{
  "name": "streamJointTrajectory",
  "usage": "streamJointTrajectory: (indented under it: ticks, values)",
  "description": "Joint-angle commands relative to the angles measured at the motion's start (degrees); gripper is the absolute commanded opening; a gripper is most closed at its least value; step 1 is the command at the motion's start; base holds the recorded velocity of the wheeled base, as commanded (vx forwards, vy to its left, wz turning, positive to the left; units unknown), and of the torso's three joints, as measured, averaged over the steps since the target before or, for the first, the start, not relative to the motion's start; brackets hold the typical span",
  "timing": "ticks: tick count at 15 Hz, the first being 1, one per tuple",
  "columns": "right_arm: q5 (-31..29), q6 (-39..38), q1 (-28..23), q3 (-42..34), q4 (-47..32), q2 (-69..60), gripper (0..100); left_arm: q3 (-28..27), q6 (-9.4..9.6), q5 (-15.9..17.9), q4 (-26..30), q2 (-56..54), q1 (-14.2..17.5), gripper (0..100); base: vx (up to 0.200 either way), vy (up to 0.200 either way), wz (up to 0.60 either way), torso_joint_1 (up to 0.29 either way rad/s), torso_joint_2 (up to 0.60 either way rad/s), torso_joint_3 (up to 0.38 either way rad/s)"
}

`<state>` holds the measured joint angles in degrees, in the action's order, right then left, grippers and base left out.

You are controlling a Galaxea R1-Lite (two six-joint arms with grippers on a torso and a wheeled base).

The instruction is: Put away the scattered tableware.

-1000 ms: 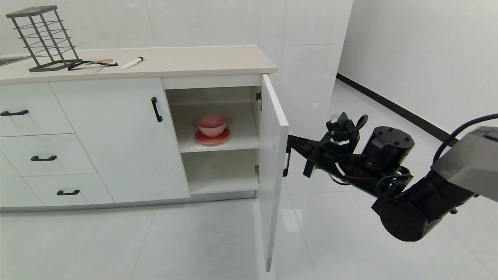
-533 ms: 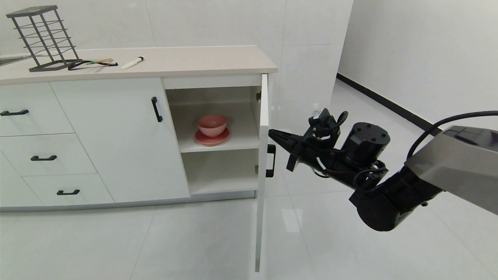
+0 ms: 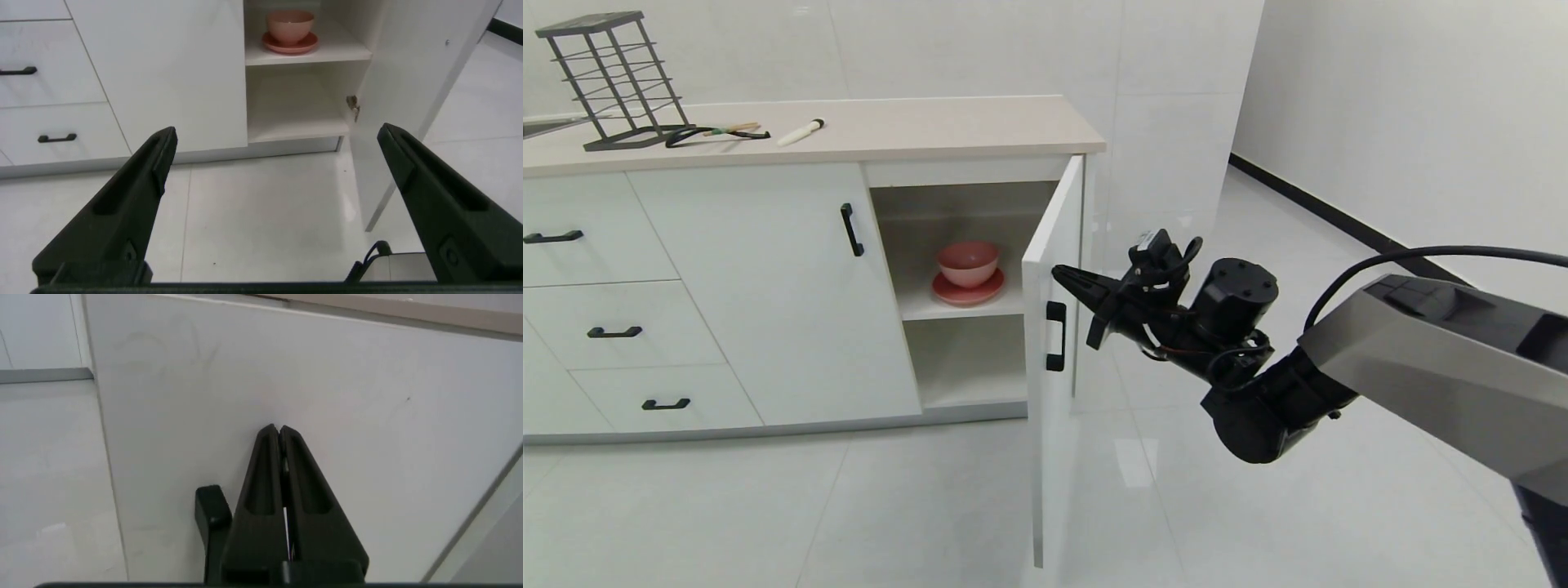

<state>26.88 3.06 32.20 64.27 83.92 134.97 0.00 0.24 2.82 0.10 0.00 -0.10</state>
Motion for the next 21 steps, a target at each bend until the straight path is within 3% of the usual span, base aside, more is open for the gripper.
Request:
streamJointTrajectory:
  ticks: [1, 14, 21]
  values:
    - [0.0, 0.0, 0.6, 2.5, 0.0, 2.2, 0, 0.0, 0.02, 0.0, 0.0, 0.0, 0.0, 100, 0.000, 0.000, 0.00, 0.000, 0.00, 0.000]
    - [-0.1, 0.0, 1.0, 26.7, -1.9, 17.4, 0, 0.0, 0.02, 0.1, 0.0, 0.0, 0.0, 100, 0.000, 0.000, 0.00, 0.000, 0.00, 0.000]
    - [-2.3, 0.1, 1.2, 50.3, -6.3, 31.3, 0, 0.0, 0.11, 0.1, 0.0, 0.0, 0.1, 100, 0.000, 0.000, 0.00, 0.000, 0.00, 0.000]
